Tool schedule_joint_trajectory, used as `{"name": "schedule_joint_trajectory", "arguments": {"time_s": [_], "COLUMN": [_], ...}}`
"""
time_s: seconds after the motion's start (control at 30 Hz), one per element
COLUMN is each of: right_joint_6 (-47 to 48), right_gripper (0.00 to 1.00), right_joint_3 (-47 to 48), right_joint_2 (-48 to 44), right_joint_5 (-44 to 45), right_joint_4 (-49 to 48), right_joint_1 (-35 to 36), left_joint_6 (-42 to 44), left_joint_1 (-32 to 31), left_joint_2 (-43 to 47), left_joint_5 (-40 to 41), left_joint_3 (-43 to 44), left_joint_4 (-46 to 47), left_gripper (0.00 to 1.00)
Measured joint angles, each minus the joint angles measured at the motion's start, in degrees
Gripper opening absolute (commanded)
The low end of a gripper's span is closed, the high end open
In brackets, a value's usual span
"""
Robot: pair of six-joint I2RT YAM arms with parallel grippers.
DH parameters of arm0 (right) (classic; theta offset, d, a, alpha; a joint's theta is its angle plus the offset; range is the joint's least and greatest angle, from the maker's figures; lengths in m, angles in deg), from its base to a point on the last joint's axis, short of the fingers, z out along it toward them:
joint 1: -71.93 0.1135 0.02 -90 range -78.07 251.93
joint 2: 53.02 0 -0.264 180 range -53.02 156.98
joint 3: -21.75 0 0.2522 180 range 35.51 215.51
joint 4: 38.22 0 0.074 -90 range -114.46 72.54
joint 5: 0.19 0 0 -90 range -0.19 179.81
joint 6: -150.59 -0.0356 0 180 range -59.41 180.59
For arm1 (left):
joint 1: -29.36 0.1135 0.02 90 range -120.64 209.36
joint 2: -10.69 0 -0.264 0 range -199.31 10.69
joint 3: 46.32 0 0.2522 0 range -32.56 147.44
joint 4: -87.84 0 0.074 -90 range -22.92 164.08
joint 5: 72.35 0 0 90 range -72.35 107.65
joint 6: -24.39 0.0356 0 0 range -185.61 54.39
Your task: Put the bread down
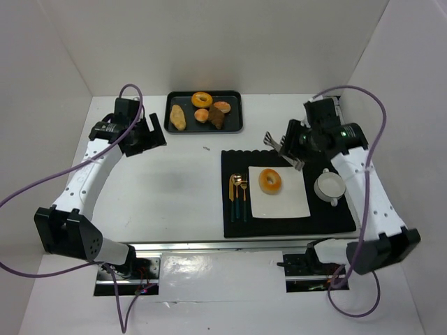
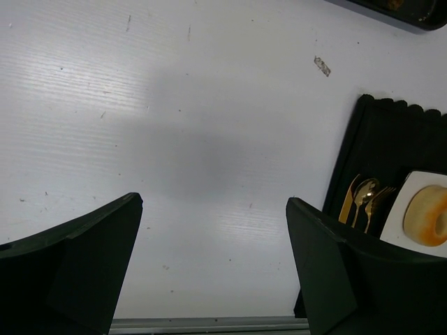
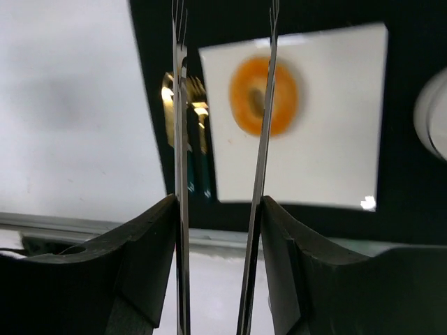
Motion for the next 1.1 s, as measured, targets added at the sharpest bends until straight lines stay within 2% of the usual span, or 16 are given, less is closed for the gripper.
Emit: {"name": "schedule_joint_trajectory", "arguments": {"time_s": [0.27, 0.4, 0.5, 0.63, 1.1], "right_joint_6": [1.5, 3.5, 4.4, 4.5, 4.5], "right_gripper": [0.54, 0.54, 0.54, 0.54, 0.59], "right_joint_3": [20.4, 37.1, 44.9, 46.3, 46.0], "right_joint_2": [28.3, 45.1, 53.3, 57.4, 61.8], "right_joint_5": [-4.9, -6.0, -6.6, -7.1, -7.0], "right_joint_4": [-15.6, -18.3, -19.5, -19.8, -20.9], "right_joint_1": [3.1, 5.9, 7.0, 7.6, 7.6], "left_joint_6": [0.1, 0.1, 0.2, 0.2, 0.3], "left_joint_1": [0.0, 0.5, 1.3, 2.0, 3.5], "left_joint_2": [0.0, -0.1, -0.4, -0.8, -2.6], "left_joint_5": [3.0, 3.9, 4.0, 4.0, 4.1], "left_joint_3": [0.0, 0.0, 0.0, 0.0, 0.0], "left_joint_4": [-0.3, -0.6, -0.8, -0.9, -0.9], "left_gripper": [0.98, 0.98, 0.98, 1.00, 1.00]}}
